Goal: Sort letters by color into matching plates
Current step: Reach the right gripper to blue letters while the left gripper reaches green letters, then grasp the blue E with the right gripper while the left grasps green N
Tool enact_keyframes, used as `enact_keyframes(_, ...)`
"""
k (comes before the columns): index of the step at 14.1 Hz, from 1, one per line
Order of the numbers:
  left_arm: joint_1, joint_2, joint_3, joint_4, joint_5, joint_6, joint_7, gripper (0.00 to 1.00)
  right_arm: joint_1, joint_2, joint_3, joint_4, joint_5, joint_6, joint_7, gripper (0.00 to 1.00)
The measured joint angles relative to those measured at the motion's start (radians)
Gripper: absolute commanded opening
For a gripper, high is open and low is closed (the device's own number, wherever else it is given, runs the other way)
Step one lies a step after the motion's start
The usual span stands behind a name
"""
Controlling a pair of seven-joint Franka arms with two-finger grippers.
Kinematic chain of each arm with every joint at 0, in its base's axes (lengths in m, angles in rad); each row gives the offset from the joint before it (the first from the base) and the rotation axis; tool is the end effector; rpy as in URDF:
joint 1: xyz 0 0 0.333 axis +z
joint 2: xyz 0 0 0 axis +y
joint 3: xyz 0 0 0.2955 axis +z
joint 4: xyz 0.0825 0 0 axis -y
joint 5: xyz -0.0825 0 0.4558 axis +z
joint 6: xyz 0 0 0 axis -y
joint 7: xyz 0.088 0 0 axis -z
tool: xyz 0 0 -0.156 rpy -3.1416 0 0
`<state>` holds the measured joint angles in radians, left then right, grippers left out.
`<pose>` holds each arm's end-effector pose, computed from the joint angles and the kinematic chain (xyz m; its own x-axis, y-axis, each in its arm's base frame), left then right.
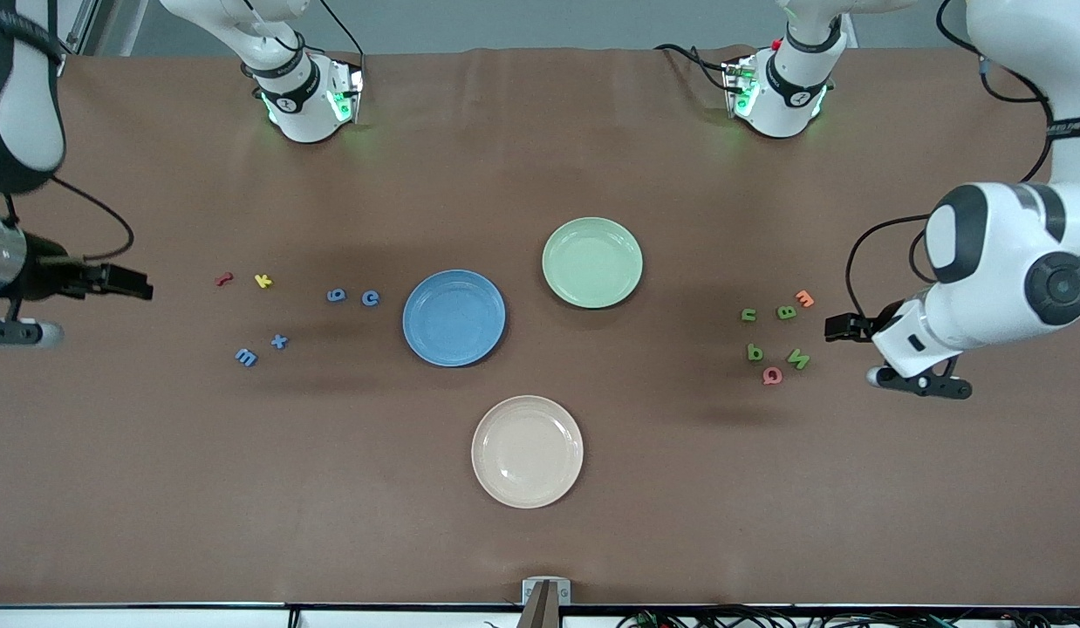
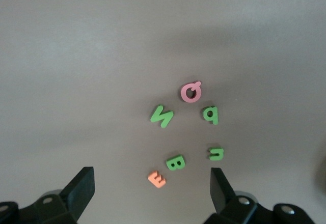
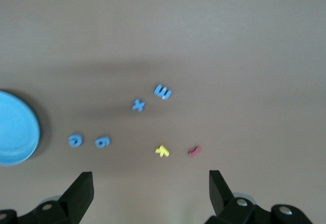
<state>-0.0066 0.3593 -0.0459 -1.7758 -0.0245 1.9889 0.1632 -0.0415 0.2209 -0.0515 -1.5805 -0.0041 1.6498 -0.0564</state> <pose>0.6737 -0.0376 0.2397 0.9694 -0.2031 -0.1377 -0.1966 -0.9787 0.0600 0.6684 -0.0612 0.4121 0.9878 -0.0357 -0.1514 -0.0350 -0.9994 0.0068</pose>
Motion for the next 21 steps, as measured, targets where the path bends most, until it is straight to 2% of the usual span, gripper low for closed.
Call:
enact_keyframes(3, 0.000, 0.025, -0.002, -0.054, 0.037, 0.088, 0.042, 1.00, -0.012, 0.037, 0.000, -0.072, 0.000, 0.136, -0.001, 1.00)
enact_keyframes(7, -0.003, 0.029, -0.008, -0.182, 0.074, 0.274, 0.048, 1.00, -0.012, 0.063, 0.004, -0.312, 0.000, 0.485, -0.018, 1.00)
enact_keyframes(9, -0.002, 0.035, -0.009, -0.229, 0.093, 0.329, 0.048, 0.98, -0.012, 0.095, 0.005, -0.384, 0.000, 0.603, -0.080, 1.00)
enact_keyframes(15, -0.001, 0.086, -0.009, -0.271, 0.104, 0.389, 0.050, 0.87, -0.012, 0.177, 0.005, -0.473, 0.000, 0.794, -0.192, 1.00)
enact_keyframes(21, -0.001, 0.135, -0.009, -0.272, 0.105, 0.477, 0.098, 0.72, -0.012, 0.224, 0.006, -0.482, 0.002, 0.836, -0.233, 0.95)
